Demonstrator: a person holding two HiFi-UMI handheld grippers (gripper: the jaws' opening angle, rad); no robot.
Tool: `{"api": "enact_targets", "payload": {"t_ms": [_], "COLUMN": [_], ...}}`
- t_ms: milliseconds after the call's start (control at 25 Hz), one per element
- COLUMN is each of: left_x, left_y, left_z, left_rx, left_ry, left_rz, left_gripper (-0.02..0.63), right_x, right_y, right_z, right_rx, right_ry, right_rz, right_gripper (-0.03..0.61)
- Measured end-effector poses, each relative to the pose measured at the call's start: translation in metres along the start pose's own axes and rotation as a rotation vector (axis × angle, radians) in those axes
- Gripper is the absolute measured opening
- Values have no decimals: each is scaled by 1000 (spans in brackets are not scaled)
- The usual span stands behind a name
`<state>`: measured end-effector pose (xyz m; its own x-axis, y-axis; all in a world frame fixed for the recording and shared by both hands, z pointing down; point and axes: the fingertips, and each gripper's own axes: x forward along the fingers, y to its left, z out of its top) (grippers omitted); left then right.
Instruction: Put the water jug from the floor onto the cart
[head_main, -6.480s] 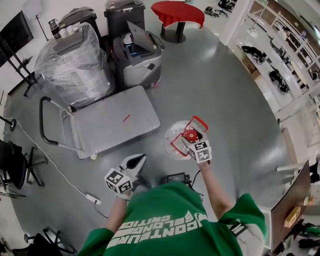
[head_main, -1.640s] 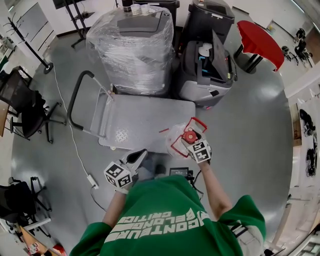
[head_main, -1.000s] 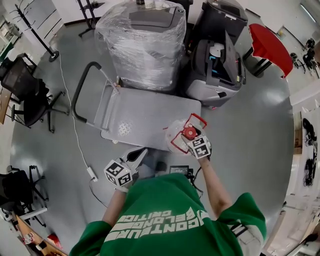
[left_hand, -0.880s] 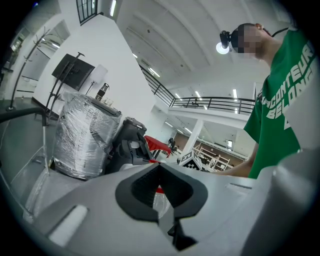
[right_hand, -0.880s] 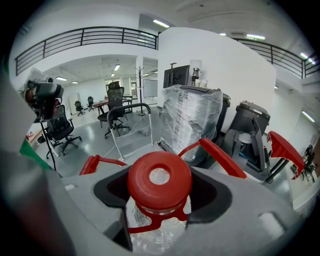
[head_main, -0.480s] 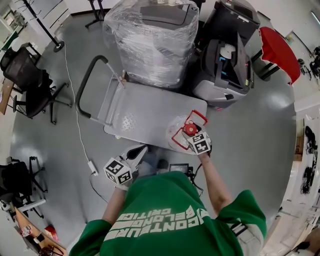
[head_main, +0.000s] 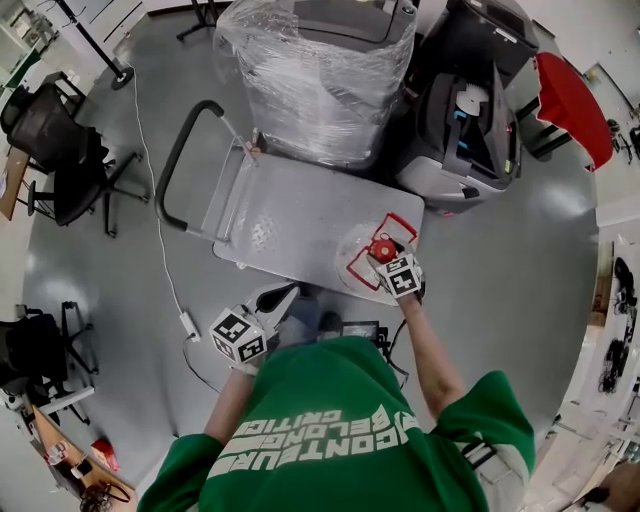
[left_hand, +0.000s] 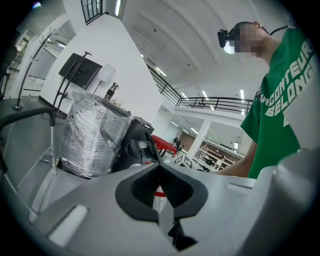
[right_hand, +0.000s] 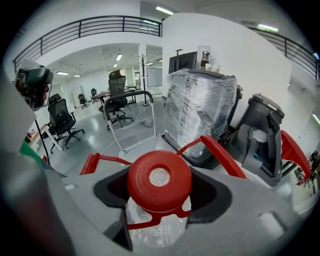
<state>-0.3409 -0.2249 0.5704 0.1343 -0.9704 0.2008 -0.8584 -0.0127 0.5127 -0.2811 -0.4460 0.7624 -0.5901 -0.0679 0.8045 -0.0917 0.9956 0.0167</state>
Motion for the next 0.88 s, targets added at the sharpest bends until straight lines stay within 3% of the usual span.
{"api": "enact_targets", "payload": {"t_ms": [880], "left_x": [1], "left_y": [52], "left_z": [16], "left_rx": [-56], "left_ry": [30], "left_rz": [54], "left_gripper": [9], "right_x": [86], "right_y": [-22], "right_z": [-27], "right_rx": [3], "right_ry": [186], "right_rz": [15], "right_gripper": [302]}}
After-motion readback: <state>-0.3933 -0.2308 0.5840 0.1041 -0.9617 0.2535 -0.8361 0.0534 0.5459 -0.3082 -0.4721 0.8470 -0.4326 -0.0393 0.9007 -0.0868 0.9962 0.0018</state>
